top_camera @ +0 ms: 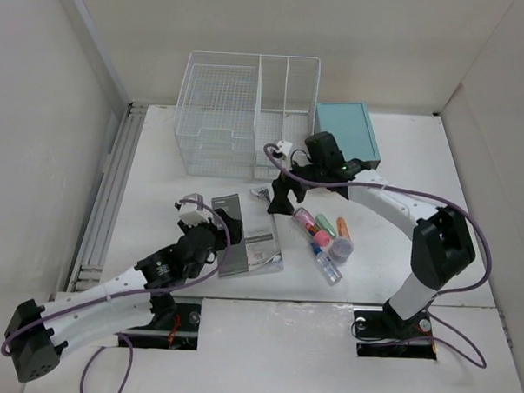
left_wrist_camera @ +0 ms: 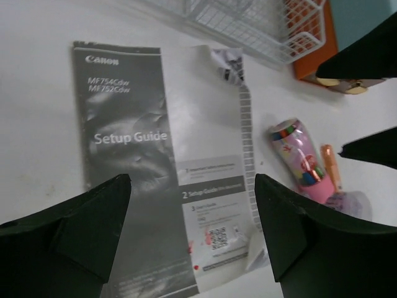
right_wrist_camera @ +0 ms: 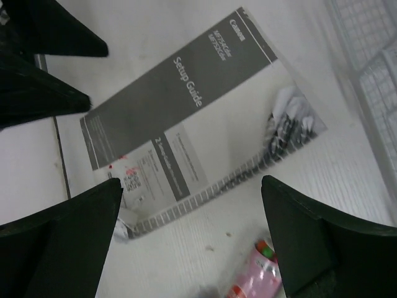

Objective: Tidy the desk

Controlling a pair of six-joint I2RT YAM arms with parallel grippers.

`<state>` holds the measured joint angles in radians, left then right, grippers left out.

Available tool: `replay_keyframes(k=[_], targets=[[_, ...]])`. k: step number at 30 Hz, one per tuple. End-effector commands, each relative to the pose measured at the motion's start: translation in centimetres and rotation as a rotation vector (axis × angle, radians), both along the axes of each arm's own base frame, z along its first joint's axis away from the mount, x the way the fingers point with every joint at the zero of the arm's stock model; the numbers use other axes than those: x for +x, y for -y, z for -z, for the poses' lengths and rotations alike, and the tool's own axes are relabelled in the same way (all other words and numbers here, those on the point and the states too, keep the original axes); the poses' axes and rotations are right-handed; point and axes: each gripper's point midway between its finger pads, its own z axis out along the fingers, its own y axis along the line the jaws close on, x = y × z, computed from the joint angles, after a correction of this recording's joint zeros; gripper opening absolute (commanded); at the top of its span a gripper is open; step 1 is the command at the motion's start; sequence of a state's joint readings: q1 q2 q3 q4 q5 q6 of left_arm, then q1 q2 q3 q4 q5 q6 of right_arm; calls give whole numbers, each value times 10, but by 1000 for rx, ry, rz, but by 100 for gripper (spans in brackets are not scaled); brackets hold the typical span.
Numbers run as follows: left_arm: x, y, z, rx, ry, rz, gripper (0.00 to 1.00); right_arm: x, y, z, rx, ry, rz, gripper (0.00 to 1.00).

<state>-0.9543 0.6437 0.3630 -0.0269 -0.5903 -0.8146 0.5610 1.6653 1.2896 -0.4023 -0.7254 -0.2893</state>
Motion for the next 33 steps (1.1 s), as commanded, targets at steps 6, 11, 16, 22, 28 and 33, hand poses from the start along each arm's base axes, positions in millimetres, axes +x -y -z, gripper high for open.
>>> replay_keyframes(k=[6, 11, 16, 22, 28, 33], targets=[[20, -12, 46, -65, -39, 1, 77, 49, -22, 32, -8, -16, 274, 99], [26, -17, 62, -51, -60, 20, 77, 59, -23, 55, -42, -68, 338, 99], [30, -19, 76, -51, -124, 19, 77, 52, -29, 81, -54, -182, 338, 99], [26, -17, 95, -61, -227, -8, 80, 34, -38, 103, -53, -287, 285, 99], [25, -17, 108, -76, -291, -42, 80, 15, -50, 112, -38, -351, 222, 94], [25, -10, 116, -60, -328, -21, 80, 0, -60, 108, -13, -378, 165, 74]])
